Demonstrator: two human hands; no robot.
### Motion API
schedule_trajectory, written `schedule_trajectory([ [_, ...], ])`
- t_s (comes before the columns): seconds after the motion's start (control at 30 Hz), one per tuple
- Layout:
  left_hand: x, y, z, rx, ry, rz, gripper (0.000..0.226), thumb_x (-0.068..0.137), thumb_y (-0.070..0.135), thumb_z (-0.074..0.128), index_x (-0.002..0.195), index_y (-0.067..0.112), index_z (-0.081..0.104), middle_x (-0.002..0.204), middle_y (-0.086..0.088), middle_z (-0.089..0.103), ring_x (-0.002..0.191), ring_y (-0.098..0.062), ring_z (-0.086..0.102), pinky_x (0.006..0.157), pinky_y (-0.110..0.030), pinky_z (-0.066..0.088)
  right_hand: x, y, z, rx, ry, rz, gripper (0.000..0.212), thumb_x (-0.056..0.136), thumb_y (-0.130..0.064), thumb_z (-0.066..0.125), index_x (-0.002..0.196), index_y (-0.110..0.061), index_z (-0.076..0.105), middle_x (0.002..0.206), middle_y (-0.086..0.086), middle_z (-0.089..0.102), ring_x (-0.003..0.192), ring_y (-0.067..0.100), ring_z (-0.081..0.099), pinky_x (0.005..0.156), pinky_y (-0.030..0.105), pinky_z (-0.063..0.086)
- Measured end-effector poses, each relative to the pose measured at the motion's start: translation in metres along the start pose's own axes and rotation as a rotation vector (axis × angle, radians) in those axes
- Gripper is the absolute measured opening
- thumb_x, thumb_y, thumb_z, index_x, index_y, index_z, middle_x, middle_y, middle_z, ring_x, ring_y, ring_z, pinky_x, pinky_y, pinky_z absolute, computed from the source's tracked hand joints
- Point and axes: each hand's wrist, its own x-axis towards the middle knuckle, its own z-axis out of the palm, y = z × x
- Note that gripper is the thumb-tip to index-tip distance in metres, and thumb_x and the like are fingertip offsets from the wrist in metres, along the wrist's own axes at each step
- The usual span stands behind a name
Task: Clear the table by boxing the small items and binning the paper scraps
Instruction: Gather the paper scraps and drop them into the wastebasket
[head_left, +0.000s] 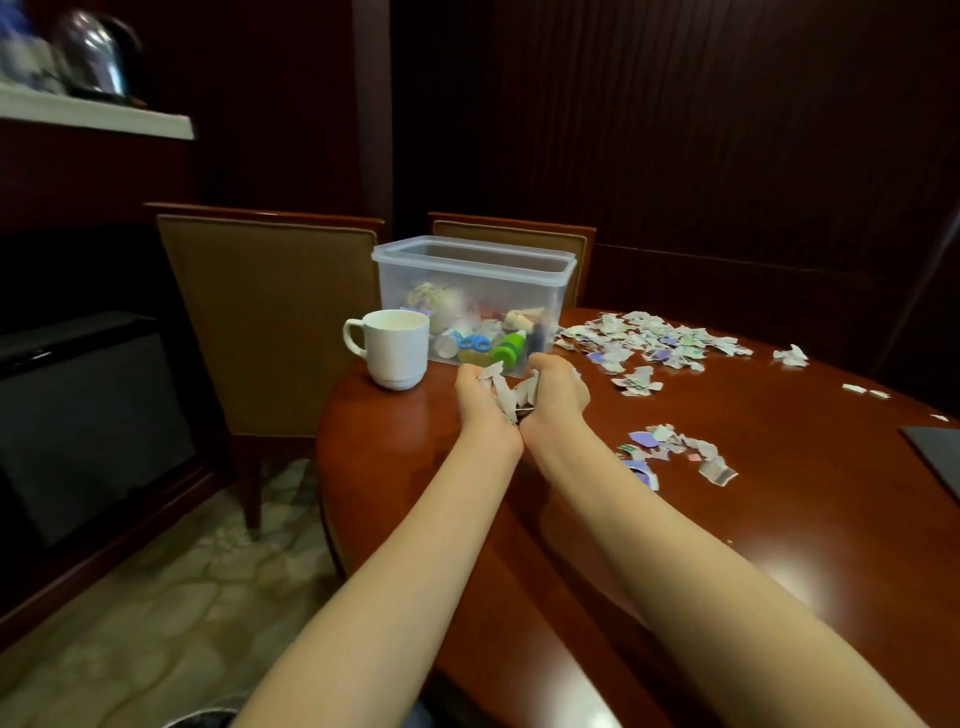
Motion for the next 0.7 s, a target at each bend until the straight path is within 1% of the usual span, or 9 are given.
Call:
schedule_trajectory([
  [0.07, 0.082, -0.013, -0.039, -0.173, 0.04, -0.058, 0.042, 0.087, 0.048, 0.048, 0.076, 0.01, 0.061, 0.091, -0.025, 0.063, 0.07, -0.027, 0.063, 0.065, -0.03, 0.048, -0.005, 0.014, 0.012, -0.03, -0.043, -0.016, 0.022, 0.079, 0.01, 0.054, 0.067, -0.007, 0.047, 0.065, 0.007, 0.049, 0.059, 0.016, 0.05, 0.06, 0.031, 0.046],
  [0.1, 0.097, -0.005, -0.051, -0.118, 0.077, -0.082, 0.048, 0.08, 0.059, 0.055, 0.084, 0.011, 0.063, 0.104, -0.025, 0.064, 0.074, -0.025, 0.066, 0.066, -0.029, 0.049, -0.009, 0.021, 0.018, -0.053, -0.064, -0.017, 0.02, 0.078, 0.011, 0.054, 0.068, -0.006, 0.048, 0.064, 0.007, 0.048, 0.058, 0.015, 0.048, 0.059, 0.03, 0.044],
  [0.13, 0.097, 0.012, -0.056, -0.163, 0.07, -0.048, 0.045, 0.081, 0.058, 0.056, 0.088, 0.013, 0.061, 0.104, -0.025, 0.064, 0.075, -0.025, 0.066, 0.063, -0.03, 0.051, -0.012, 0.029, 0.025, -0.07, -0.083, -0.016, 0.02, 0.078, 0.011, 0.053, 0.068, -0.006, 0.048, 0.063, 0.007, 0.048, 0.056, 0.015, 0.047, 0.058, 0.029, 0.043],
  [0.2, 0.047, 0.042, -0.054, -0.07, 0.135, 0.05, 0.026, 0.095, 0.028, 0.04, 0.079, 0.012, 0.052, 0.077, -0.017, 0.057, 0.068, -0.025, 0.056, 0.058, -0.029, 0.047, -0.018, 0.044, 0.038, -0.08, -0.114, -0.017, 0.027, 0.077, 0.013, 0.051, 0.062, -0.009, 0.044, 0.059, 0.006, 0.044, 0.051, 0.015, 0.043, 0.052, 0.024, 0.039],
  [0.27, -0.008, 0.06, -0.044, -0.157, 0.022, 0.115, 0.024, 0.093, 0.015, 0.031, 0.076, 0.012, 0.048, 0.072, -0.009, 0.047, 0.064, -0.022, 0.05, 0.056, -0.027, 0.043, -0.025, 0.057, 0.05, -0.112, -0.153, -0.019, 0.033, 0.076, 0.014, 0.048, 0.057, -0.011, 0.04, 0.058, 0.005, 0.043, 0.049, 0.015, 0.042, 0.047, 0.021, 0.037],
  [0.33, -0.004, 0.075, -0.064, -0.097, 0.084, 0.159, 0.025, 0.091, 0.015, 0.031, 0.07, 0.014, 0.046, 0.07, -0.008, 0.045, 0.061, -0.02, 0.048, 0.054, -0.027, 0.041, -0.033, 0.073, 0.062, -0.155, -0.197, 0.004, 0.032, 0.077, 0.013, 0.048, 0.059, -0.013, 0.045, 0.061, 0.004, 0.048, 0.055, 0.017, 0.05, 0.052, 0.025, 0.045],
  [0.43, -0.008, 0.095, -0.094, -0.088, 0.099, 0.121, 0.026, 0.09, 0.018, 0.03, 0.068, 0.013, 0.042, 0.067, -0.005, 0.044, 0.058, -0.018, 0.047, 0.05, -0.023, 0.04, -0.045, 0.099, 0.079, -0.181, -0.265, 0.042, 0.031, 0.081, 0.01, 0.046, 0.066, -0.016, 0.054, 0.07, 0.005, 0.055, 0.071, 0.021, 0.058, 0.07, 0.034, 0.053],
  [0.53, -0.014, 0.109, -0.122, -0.096, 0.114, 0.11, 0.023, 0.09, 0.021, 0.035, 0.071, 0.012, 0.045, 0.071, -0.006, 0.048, 0.061, -0.018, 0.049, 0.055, -0.025, 0.041, -0.057, 0.127, 0.09, -0.233, -0.352, 0.066, 0.035, 0.082, 0.011, 0.041, 0.069, -0.016, 0.058, 0.072, 0.005, 0.054, 0.064, 0.017, 0.056, 0.057, 0.024, 0.049],
  [0.7, -0.02, 0.128, -0.164, -0.142, 0.213, 0.114, 0.02, 0.095, 0.022, 0.04, 0.081, 0.012, 0.049, 0.082, -0.008, 0.055, 0.067, -0.019, 0.054, 0.059, -0.027, 0.045, -0.076, 0.168, 0.104, -0.389, -0.468, 0.048, 0.039, 0.082, 0.01, 0.041, 0.07, -0.021, 0.062, 0.078, 0.003, 0.056, 0.072, 0.016, 0.057, 0.059, 0.024, 0.048],
])
